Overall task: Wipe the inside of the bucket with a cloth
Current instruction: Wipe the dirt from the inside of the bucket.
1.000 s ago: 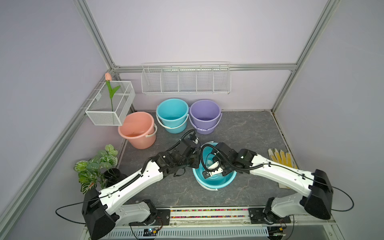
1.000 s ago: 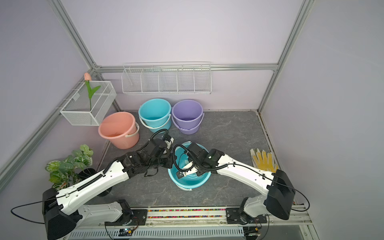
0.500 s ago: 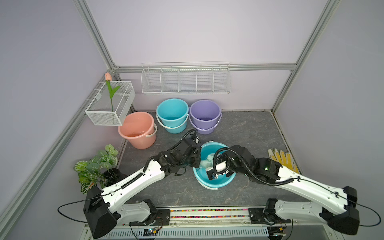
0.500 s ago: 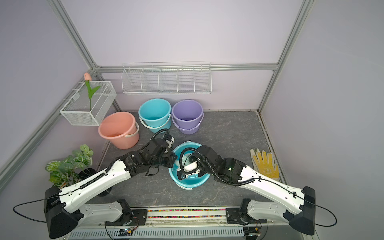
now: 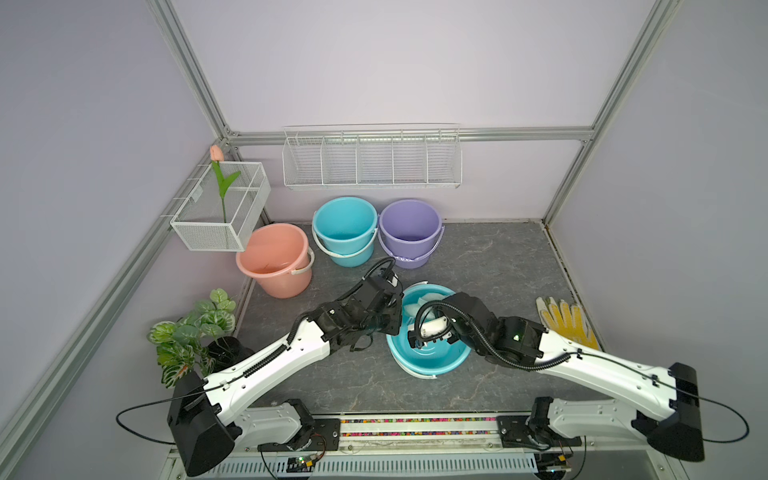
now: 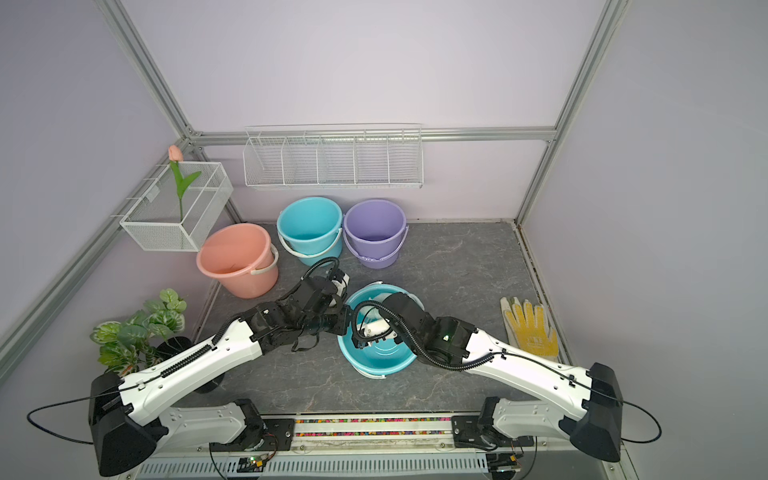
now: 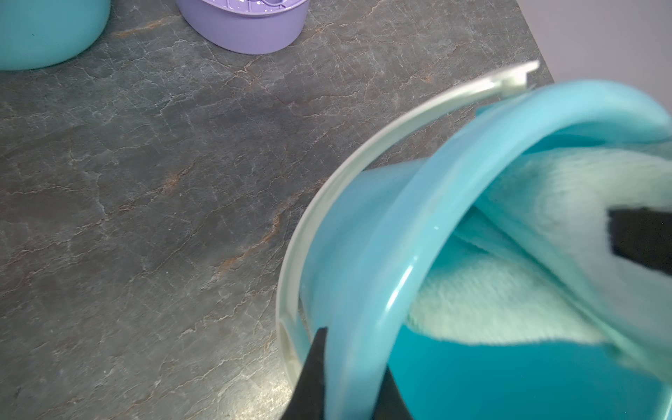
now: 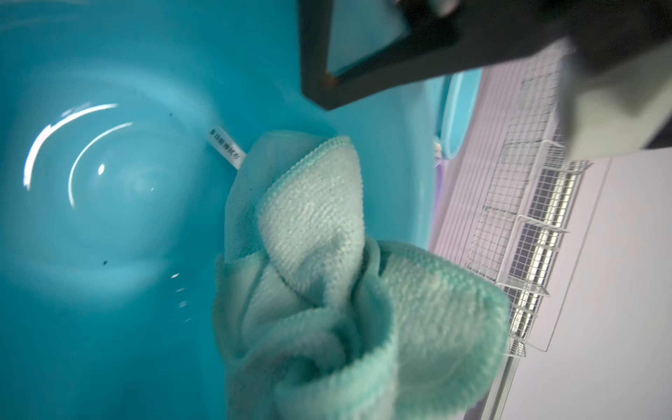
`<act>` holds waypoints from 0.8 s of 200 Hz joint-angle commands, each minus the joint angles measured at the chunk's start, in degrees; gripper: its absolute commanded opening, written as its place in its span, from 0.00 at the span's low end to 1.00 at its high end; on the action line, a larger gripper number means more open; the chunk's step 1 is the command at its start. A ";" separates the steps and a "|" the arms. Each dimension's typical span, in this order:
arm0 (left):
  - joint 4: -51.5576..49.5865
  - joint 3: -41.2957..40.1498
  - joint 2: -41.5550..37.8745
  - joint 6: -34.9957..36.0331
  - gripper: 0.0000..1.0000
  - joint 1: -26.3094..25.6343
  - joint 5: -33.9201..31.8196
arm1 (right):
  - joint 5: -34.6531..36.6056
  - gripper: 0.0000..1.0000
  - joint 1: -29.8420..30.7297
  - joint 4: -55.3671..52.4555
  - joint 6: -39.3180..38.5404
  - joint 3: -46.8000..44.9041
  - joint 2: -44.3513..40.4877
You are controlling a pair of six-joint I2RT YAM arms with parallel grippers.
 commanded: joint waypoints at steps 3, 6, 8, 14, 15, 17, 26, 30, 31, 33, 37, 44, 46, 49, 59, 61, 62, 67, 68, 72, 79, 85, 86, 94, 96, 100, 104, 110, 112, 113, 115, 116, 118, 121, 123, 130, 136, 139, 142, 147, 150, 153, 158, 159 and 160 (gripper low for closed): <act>2.61 1.94 -0.26 -0.51 0.00 -0.23 -0.03 | 5.19 0.07 0.73 -14.87 3.45 2.99 -0.48; 2.61 1.90 -0.30 -0.44 0.00 -0.22 -0.05 | 4.79 0.07 0.88 -16.35 4.24 3.20 -0.52; 2.61 1.89 -0.35 -0.43 0.00 -0.22 -0.07 | 4.55 0.07 1.00 -17.30 4.71 3.42 -0.59; 2.61 1.89 -0.37 -0.47 0.00 -0.24 -0.07 | 3.46 0.07 1.21 -20.04 6.18 3.84 -0.85; 2.61 1.84 -0.37 -0.45 0.00 -0.23 -0.07 | 3.28 0.07 1.27 -20.48 6.40 3.95 -0.87; 2.63 1.81 -0.34 -0.43 0.00 -0.27 -0.07 | 2.76 0.07 1.31 -21.21 6.83 4.09 -0.90; 2.56 1.80 -0.44 -0.45 0.00 -0.27 -0.09 | 0.25 0.07 1.62 -24.84 9.12 4.85 -1.29; 2.52 1.72 -0.45 -0.40 0.00 -0.25 -0.15 | -1.19 0.07 1.67 -26.12 10.13 5.23 -1.45; 2.52 1.71 -0.45 -0.37 0.00 -0.23 -0.20 | -1.51 0.07 1.67 -26.29 10.31 5.39 -1.47; 2.52 1.71 -0.45 -0.41 0.00 -0.27 -0.19 | -2.30 0.07 1.72 -27.87 10.77 5.58 -1.56; 2.44 1.71 -0.57 -0.34 0.00 -0.28 -0.21 | -3.83 0.07 1.69 -29.59 11.74 5.99 -1.65; 2.37 1.64 -0.59 -0.34 0.00 -0.27 -0.31 | -6.72 0.07 1.84 -31.59 13.35 6.76 -1.91; 2.35 1.58 -0.60 -0.34 0.00 -0.23 -0.26 | -7.65 0.07 1.79 -31.98 13.77 6.88 -1.97; 2.35 1.58 -0.63 -0.33 0.00 -0.28 -0.26 | -8.96 0.07 1.84 -32.41 14.46 7.13 -2.13; 2.35 1.62 -0.64 -0.24 0.00 -0.23 -0.40 | -13.66 0.07 1.81 -32.61 16.37 7.54 -2.85; 2.37 1.58 -0.63 -0.25 0.00 -0.24 -0.35 | -14.74 0.07 1.91 -32.55 16.73 7.56 -3.04; 2.40 1.56 -0.63 -0.25 0.00 -0.28 -0.35 | -15.32 0.07 1.88 -32.49 16.95 7.57 -3.10; 2.43 1.56 -0.62 -0.26 0.00 -0.22 -0.50 | -17.95 0.07 1.87 -32.07 17.83 7.65 -3.52; 2.43 1.59 -0.63 -0.25 0.00 -0.26 -0.51 | -18.42 0.07 1.86 -31.99 18.03 7.61 -3.61; 2.43 1.61 -0.62 -0.21 0.00 -0.26 -0.50 | -20.53 0.07 1.87 -31.43 18.81 7.66 -3.96; 2.46 1.62 -0.51 -0.16 0.00 -0.30 -0.51 | -24.37 0.07 1.87 -29.98 20.14 7.45 -4.52; 2.52 1.68 -0.36 -0.23 0.00 -0.26 -0.54 | -27.57 0.07 1.89 -28.25 21.34 7.08 -5.01; 2.52 1.74 -0.36 -0.19 0.00 -0.24 -0.57 | -28.11 0.07 1.87 -27.97 21.54 7.02 -5.06; 2.56 1.84 -0.24 -0.16 0.00 -0.29 -0.47 | -32.19 0.07 1.91 -24.45 23.05 6.18 -5.48; 2.60 1.87 -0.20 -0.23 0.00 -0.30 -0.48 | -33.00 0.07 1.94 -23.47 23.45 5.88 -5.52; 2.65 1.88 -0.17 -0.17 0.00 -0.30 -0.40 | -34.71 0.07 1.87 -21.80 24.17 5.36 -5.66; 2.69 1.96 -0.12 -0.16 0.00 -0.19 -0.40 | -36.45 0.07 1.88 -19.97 25.03 4.81 -5.71; 2.78 1.97 -0.01 -0.17 0.00 -0.23 -0.31 | -38.59 0.07 1.87 -17.22 26.34 3.86 -5.65; 2.78 1.97 -0.01 -0.10 0.00 -0.22 -0.35 | -39.17 0.07 1.88 -16.17 26.65 3.55 -5.63; 2.78 1.97 -0.01 -0.09 0.00 -0.22 -0.30 | -39.53 0.07 1.91 -15.69 26.92 3.41 -5.59; 2.79 2.02 0.05 -0.12 0.00 -0.24 -0.29 | -40.15 0.07 1.87 -14.63 27.34 3.12 -5.55; 2.79 2.04 0.06 -0.10 0.00 -0.23 -0.31 | -40.42 0.07 1.91 -14.13 27.48 2.93 -5.50; 2.79 2.06 0.07 -0.08 0.00 -0.22 -0.31 | -41.03 0.07 1.87 -13.20 28.01 2.63 -5.46; 2.79 2.06 0.07 -0.07 0.00 -0.27 -0.29 | -41.81 0.07 1.93 -11.57 28.58 2.10 -5.39; 2.79 2.06 0.07 -0.07 0.00 -0.28 -0.30 | -42.22 0.07 1.90 -10.39 28.96 1.76 -5.37; 2.78 2.06 0.11 -0.07 0.00 -0.22 -0.32 | -43.53 0.07 1.86 -6.26 30.20 0.15 -5.22; 2.79 2.06 0.06 -0.10 0.00 -0.27 -0.28 | -44.04 0.07 1.89 -2.07 30.98 -1.44 -5.14; 2.79 2.06 0.07 -0.08 0.00 -0.30 -0.22 | -44.03 0.07 1.85 0.01 31.42 -2.25 -5.11; 2.81 2.06 0.12 -0.05 0.00 -0.31 -0.24 | -44.10 0.07 1.90 1.89 32.02 -2.94 -4.99; 2.79 2.06 0.12 0.00 0.00 -0.23 -0.11 | -43.98 0.07 1.85 5.30 32.91 -3.93 -4.83; 2.85 2.06 0.12 0.01 0.00 -0.22 -0.13 | -43.83 0.07 1.79 7.02 33.48 -4.40 -4.64; 2.82 2.06 0.16 0.01 0.00 -0.27 -0.08 | -43.62 0.07 1.70 8.91 33.98 -4.85 -4.46; 2.70 2.06 0.14 0.02 0.00 -0.27 -0.06 | -42.94 0.07 1.71 11.69 34.77 -5.48 -4.04; 2.70 2.02 0.11 0.02 0.00 -0.24 -0.07 | -42.78 0.07 1.70 12.35 34.93 -5.63 -3.96; 2.70 2.04 0.13 0.02 0.00 -0.28 -0.03 | -42.61 0.07 1.69 12.89 35.15 -5.71 -3.87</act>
